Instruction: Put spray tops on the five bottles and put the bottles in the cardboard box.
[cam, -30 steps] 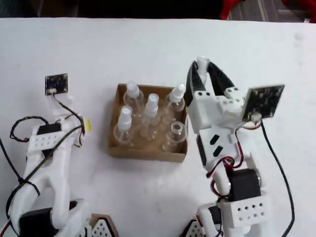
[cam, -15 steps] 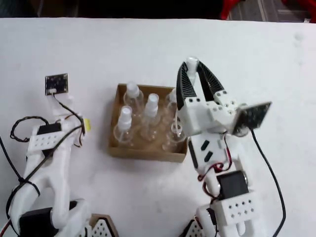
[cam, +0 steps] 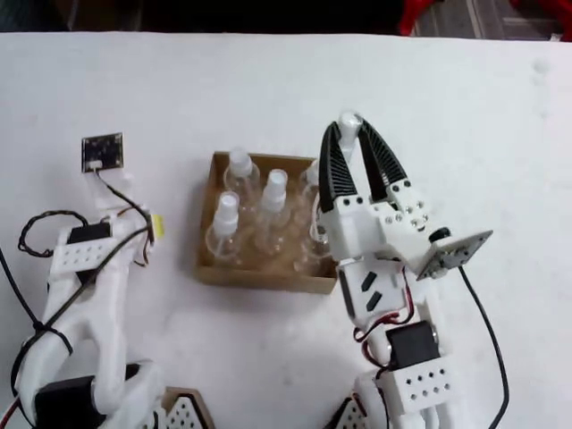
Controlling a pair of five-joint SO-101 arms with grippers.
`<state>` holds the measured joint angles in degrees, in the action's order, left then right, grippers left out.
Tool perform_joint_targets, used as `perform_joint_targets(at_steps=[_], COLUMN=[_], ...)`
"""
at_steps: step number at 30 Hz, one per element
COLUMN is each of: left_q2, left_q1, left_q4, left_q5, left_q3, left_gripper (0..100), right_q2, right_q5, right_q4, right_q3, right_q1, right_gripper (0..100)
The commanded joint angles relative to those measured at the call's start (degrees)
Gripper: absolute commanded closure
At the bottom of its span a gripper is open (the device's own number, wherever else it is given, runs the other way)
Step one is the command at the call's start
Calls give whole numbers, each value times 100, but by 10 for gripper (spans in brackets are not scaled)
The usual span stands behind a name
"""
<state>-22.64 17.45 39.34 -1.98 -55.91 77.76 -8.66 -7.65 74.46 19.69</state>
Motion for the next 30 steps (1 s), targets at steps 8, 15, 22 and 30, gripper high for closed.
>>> perform_joint_targets(at_steps=[8,15,22,30], left_q2=[-57,-57,-31,-22], left_q1=[-66,-66,-66,-66], left_q4=[-88,-88,-97,-88], left_q5=[53,53,53,53], left_q3=[53,62,79,79], left_gripper=[821,821,820,820], right_q2=[66,4,-4,-4], right_q5=[-44,-44,-44,-44], right_q4=[-259,-796,-840,-866], right_q3=[70,79,88,343], right_q1=[13,-57,-136,-215], right_gripper=[982,982,982,982])
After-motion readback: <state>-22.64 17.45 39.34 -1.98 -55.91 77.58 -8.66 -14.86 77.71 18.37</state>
